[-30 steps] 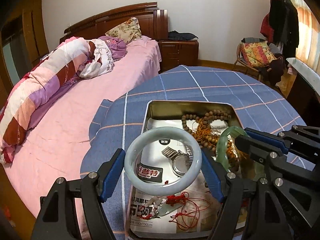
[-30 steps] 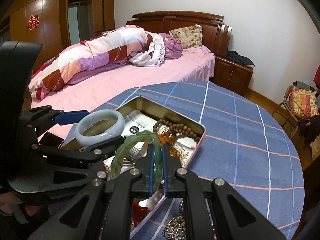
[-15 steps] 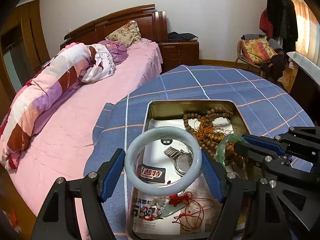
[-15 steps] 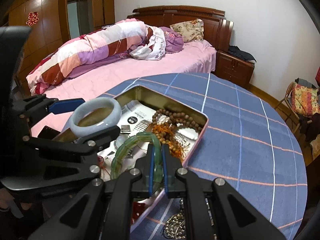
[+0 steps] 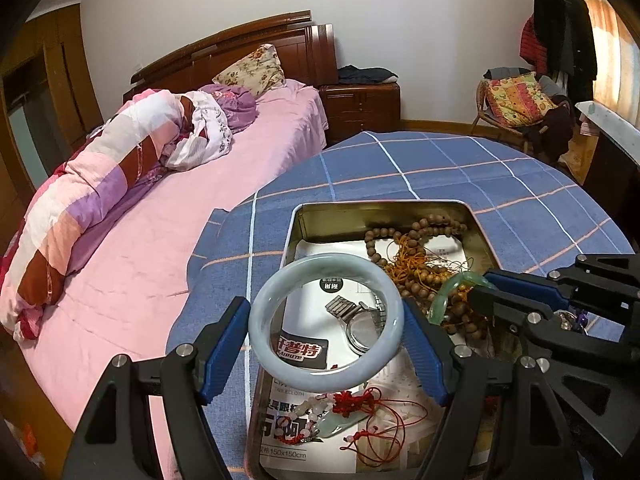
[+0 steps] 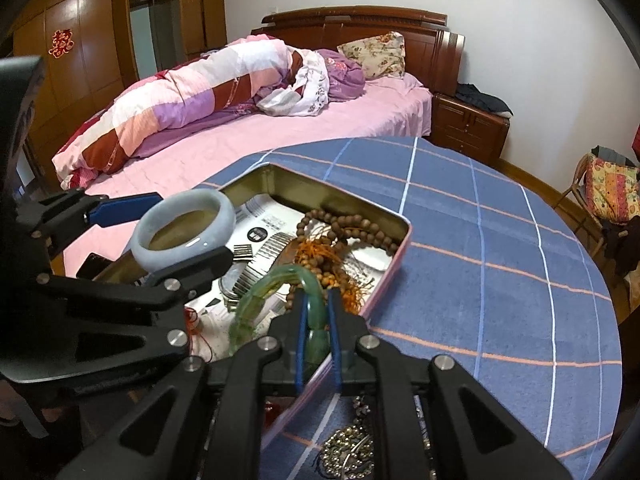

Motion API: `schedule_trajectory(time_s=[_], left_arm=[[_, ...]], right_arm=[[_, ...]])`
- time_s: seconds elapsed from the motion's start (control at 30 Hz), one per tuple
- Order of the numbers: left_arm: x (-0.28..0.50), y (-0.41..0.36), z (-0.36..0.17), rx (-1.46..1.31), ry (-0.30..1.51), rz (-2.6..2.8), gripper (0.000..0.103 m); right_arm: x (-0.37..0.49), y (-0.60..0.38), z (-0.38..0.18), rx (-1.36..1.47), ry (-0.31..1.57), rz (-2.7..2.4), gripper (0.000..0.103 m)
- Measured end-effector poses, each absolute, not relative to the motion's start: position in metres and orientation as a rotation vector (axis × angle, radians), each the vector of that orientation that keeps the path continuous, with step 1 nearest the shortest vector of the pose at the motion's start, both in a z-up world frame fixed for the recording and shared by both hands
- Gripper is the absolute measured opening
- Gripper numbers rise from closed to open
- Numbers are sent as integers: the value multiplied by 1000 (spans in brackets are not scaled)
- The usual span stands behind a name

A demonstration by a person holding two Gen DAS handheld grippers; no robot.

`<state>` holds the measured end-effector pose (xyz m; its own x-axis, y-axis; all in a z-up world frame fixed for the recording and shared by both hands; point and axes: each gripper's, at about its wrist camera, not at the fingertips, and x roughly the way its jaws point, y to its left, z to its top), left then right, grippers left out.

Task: Organize jewelry
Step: 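Open both tools to drop the two bangles into the tin, then grasp the purple bead bracelet with the right tool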

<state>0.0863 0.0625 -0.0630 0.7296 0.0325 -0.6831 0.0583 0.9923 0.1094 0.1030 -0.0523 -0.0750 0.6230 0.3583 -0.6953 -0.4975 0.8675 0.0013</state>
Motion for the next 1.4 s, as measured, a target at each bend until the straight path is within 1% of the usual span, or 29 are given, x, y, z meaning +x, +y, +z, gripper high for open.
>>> schedule_trajectory(time_s=[0.03, 0.1, 0.17, 0.27, 0.33, 0.4, 0.6, 0.77, 1.1, 1.17, 1.2, 1.3, 1.33, 1.4], left_arm=[[87, 62, -63, 124, 759, -10, 76], [89, 66, -64, 103, 768, -16, 76], [91, 70, -65, 85, 776, -16, 76], [91, 69, -66, 81, 781, -12, 76], [91, 70, -66, 75, 780, -14, 76], [91, 70, -64, 63, 776, -30, 76], [89, 71, -60, 59, 762, -20, 76], [88, 81, -55, 17, 745, 28, 76], [89, 108, -53, -24, 732, 184, 76], [86, 109, -51, -38, 729, 181, 76], [85, 105, -50, -37, 730, 176, 76], [82, 91, -51, -21, 733, 169, 76], [81, 85, -52, -21, 734, 158, 76], [80, 75, -55, -30, 742, 142, 76]], right_arm=[[103, -53, -74, -193, 751, 501, 22], [101, -54, -73, -194, 744, 501, 26], [100, -55, -71, -183, 741, 512, 33], [99, -57, -68, -181, 732, 501, 49], [99, -62, -67, -162, 731, 493, 66], [99, -68, -66, -140, 724, 491, 71], [97, -81, -62, -125, 716, 473, 71], [93, -117, -59, -99, 722, 414, 71], [85, -189, -85, -35, 797, 278, 71], [84, -194, -90, -33, 819, 275, 67], [84, -197, -91, -13, 829, 283, 62], [81, -200, -89, -20, 819, 273, 60], [81, -200, -88, -22, 821, 277, 57], [80, -198, -88, -28, 823, 281, 54]])
